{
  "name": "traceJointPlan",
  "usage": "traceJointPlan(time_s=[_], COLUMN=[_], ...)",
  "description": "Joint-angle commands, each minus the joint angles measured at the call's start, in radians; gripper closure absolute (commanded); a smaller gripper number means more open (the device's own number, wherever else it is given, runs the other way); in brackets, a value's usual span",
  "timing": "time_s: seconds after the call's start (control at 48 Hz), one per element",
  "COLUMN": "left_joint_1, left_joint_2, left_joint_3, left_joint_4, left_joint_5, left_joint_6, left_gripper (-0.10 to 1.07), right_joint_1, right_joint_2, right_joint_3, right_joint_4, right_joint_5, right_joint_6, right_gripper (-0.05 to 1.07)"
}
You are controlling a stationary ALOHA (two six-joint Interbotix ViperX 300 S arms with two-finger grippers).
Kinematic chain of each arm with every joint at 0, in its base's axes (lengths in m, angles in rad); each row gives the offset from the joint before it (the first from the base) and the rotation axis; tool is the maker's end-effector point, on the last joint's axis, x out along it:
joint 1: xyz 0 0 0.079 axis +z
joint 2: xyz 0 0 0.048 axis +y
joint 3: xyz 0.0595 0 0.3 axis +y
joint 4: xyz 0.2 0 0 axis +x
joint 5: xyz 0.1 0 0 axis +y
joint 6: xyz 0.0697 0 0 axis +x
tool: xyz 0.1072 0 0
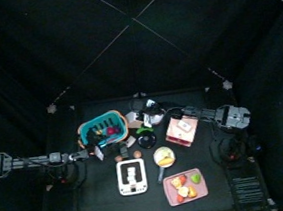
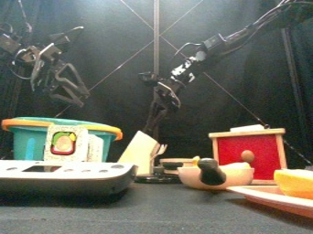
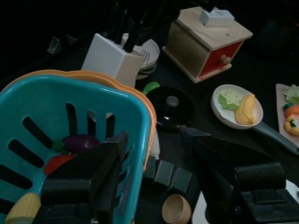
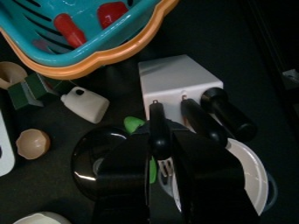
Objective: Pull out cleaver
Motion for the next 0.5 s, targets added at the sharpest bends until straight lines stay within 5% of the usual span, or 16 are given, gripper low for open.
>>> traceJointPlan(time_s=[0.0, 0.479], left_joint_1=[0.002, 0.003], left_joint_2=[0.002, 0.002], left_joint_3=[-0.012, -0.006], left_joint_4=[0.0, -0.002], left_joint_5=[0.002, -0.002], left_joint_6=[-0.002, 0.0], left_gripper=[0.1, 0.1], right_joint_1=[0.0, 0.003], right_joint_2=[-0.021, -0.104], right_joint_3=[-0.02, -0.005], right_joint_4=[0.002, 0.002], right_joint_5=[-0.003, 0.021], right_joint_6=[-0.002, 0.0], right_gripper=[0.6, 0.6])
